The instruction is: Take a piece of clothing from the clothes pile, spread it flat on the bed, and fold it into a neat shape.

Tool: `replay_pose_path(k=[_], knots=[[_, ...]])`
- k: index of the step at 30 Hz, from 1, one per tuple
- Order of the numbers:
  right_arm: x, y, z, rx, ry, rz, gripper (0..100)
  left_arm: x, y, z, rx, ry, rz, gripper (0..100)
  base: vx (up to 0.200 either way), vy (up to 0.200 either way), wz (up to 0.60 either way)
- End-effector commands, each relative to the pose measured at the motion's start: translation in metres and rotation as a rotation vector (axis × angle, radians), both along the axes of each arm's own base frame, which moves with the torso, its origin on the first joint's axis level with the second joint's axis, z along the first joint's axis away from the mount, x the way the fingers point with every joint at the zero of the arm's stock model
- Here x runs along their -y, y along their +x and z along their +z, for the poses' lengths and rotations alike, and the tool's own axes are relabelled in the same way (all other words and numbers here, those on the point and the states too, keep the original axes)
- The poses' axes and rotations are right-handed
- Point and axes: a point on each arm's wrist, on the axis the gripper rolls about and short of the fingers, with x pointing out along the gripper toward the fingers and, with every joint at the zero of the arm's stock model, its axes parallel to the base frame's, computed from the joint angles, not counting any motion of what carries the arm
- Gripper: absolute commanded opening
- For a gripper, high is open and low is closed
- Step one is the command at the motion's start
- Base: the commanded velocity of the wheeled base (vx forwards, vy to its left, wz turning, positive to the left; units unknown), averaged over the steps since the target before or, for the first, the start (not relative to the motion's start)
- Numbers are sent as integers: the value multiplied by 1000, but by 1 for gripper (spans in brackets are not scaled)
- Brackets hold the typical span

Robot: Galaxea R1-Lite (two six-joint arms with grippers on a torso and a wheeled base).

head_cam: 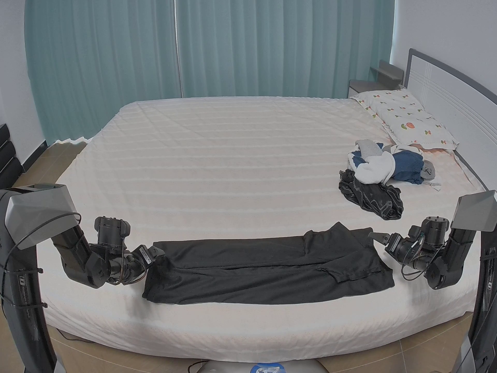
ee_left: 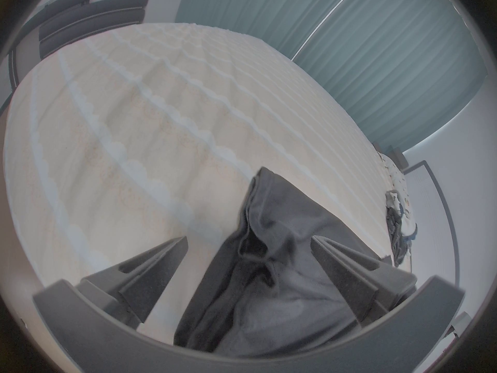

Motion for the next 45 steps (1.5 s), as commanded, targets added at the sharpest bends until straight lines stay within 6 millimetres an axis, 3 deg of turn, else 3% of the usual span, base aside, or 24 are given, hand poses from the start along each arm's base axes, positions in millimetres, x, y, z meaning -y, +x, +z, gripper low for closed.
replay_pose_path(k=[1, 17, 26, 27, 45], knots=[[12, -8, 13, 18, 0, -34, 100, 1, -15, 9, -8, -7, -16, 100, 0, 0, 0], [13, -10, 9, 0, 2, -38, 100, 8, -21, -10, -63, 75, -109, 100, -38, 0, 0], [11, -9, 9, 0, 2, -31, 100, 17, -7, -12, -31, 83, -137, 100, 0, 0, 0], [11, -9, 9, 2, 2, -31, 100, 19, -5, -15, -32, 86, -142, 0, 0, 0, 0], [13, -9, 9, 1, 4, -36, 100, 1, -4, -13, -75, 197, -7, 0, 0, 0, 0]])
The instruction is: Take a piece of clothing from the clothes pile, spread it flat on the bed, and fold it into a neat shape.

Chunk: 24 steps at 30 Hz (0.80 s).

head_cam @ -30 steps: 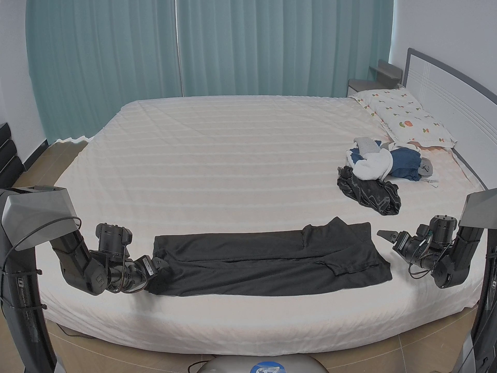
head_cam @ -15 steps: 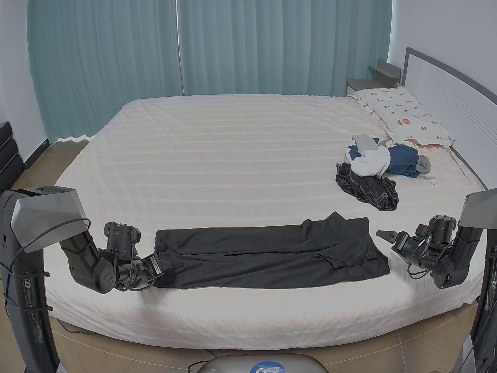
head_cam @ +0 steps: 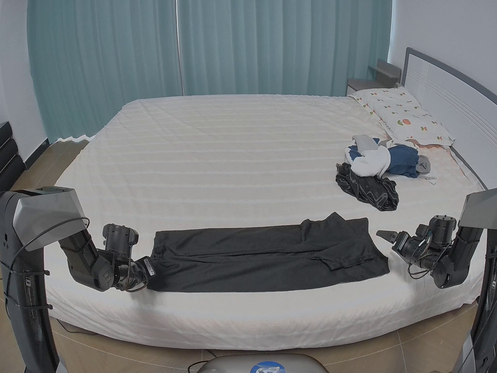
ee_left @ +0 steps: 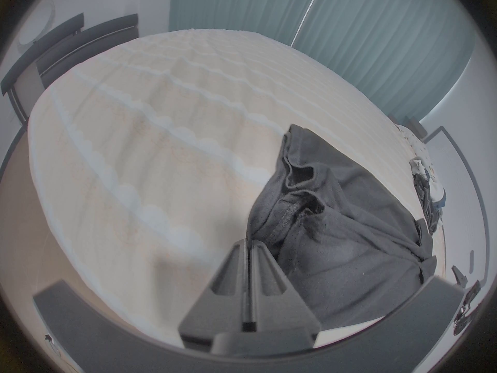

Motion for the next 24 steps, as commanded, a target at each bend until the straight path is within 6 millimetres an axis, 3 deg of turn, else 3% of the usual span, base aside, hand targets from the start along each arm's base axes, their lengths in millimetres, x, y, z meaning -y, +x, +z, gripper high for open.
replay_pose_path(k=[1, 8, 9, 14, 24], knots=[[0, 0, -1, -2, 0, -1, 100, -4, 1, 3, 10, 7, 19, 0, 0, 0, 0], [0, 0, -1, -2, 0, -1, 100, -8, 2, 4, 13, 9, 32, 0, 0, 0, 0], [0, 0, -1, -2, 0, -1, 100, -8, 2, 4, 13, 9, 32, 100, 0, 0, 0], [0, 0, -1, -2, 0, -1, 100, -8, 2, 4, 12, 7, 34, 100, 0, 0, 0], [0, 0, -1, -3, 6, 11, 100, -7, 8, 29, 99, -62, 83, 100, 0, 0, 0]])
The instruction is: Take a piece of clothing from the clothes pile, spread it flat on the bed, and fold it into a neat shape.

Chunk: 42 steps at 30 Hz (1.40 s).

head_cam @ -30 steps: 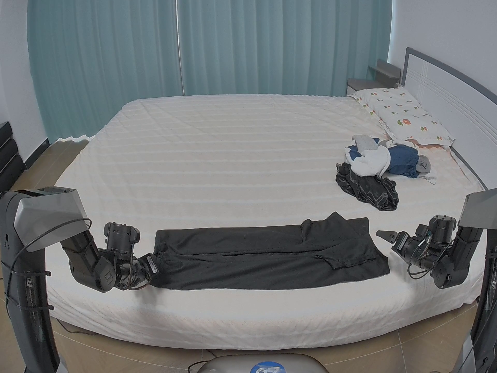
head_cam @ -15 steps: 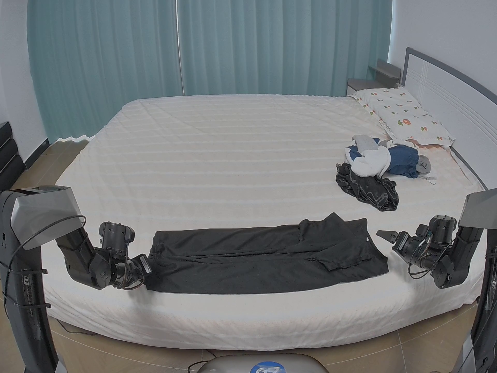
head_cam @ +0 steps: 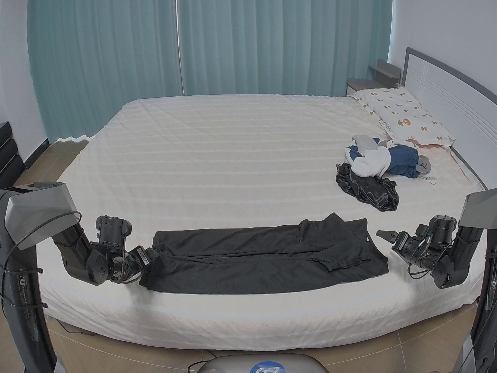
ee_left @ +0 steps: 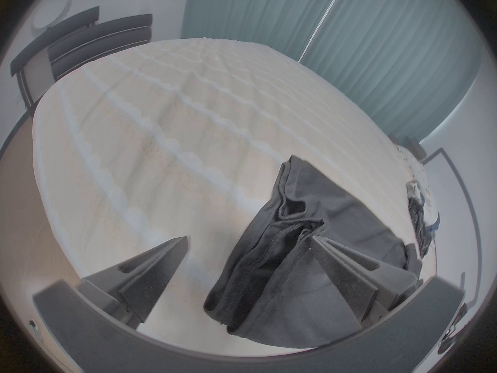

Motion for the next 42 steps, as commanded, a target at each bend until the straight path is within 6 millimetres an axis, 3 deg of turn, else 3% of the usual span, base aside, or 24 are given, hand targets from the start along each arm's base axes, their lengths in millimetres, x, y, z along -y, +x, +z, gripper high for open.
replay_pose_path(k=[1, 10, 19, 33, 42], knots=[[-1, 0, 0, -2, 8, 7, 100, 0, 1, 15, 46, -25, 22, 100, 0, 0, 0], [-1, 0, 3, 0, 37, -5, 100, -3, 1, 21, 66, -39, 34, 100, 200, 0, 0], [-3, 0, 4, -2, 39, -1, 100, -4, 8, 21, 72, -178, -119, 100, 0, 0, 0], [-3, 0, 3, -5, 45, 13, 100, -10, 21, -14, 30, -41, -267, 100, 0, 0, 0], [-3, -1, 2, -8, 48, 13, 100, -4, 26, -23, 30, -24, -344, 100, 0, 0, 0]])
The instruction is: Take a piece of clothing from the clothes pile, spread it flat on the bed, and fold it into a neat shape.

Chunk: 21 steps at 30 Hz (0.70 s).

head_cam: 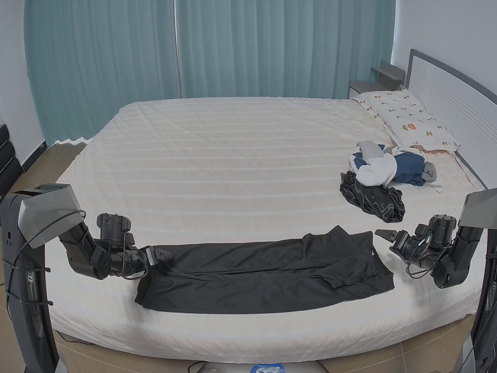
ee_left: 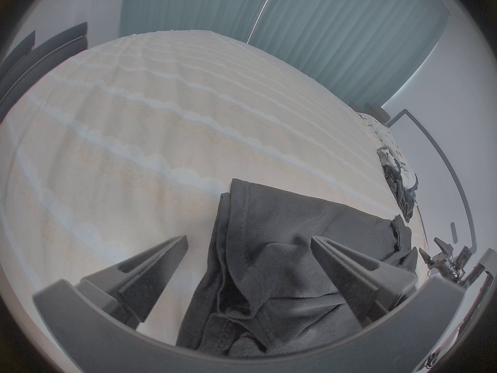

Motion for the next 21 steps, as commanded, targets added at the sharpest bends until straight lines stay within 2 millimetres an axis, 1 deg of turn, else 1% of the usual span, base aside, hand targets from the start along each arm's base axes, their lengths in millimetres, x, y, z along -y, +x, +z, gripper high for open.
replay_pose_path(k=[1, 6, 14, 19, 21], knots=[[0, 0, -1, -3, 0, 0, 100, 5, 0, -9, -18, -17, -33, 100, 0, 0, 0], [0, 0, 0, 1, 0, 0, 100, 11, -3, -7, -16, -10, -62, 100, 0, 0, 0], [0, 0, 0, 1, -1, 0, 100, 12, -8, -7, -14, 35, -92, 100, 0, 0, 0], [0, 0, 0, 3, -2, 0, 100, 9, -12, 15, 27, 30, -81, 100, 0, 0, 0], [0, 0, 0, 2, 0, 0, 100, 9, -15, 20, 38, 28, -80, 100, 0, 0, 0]])
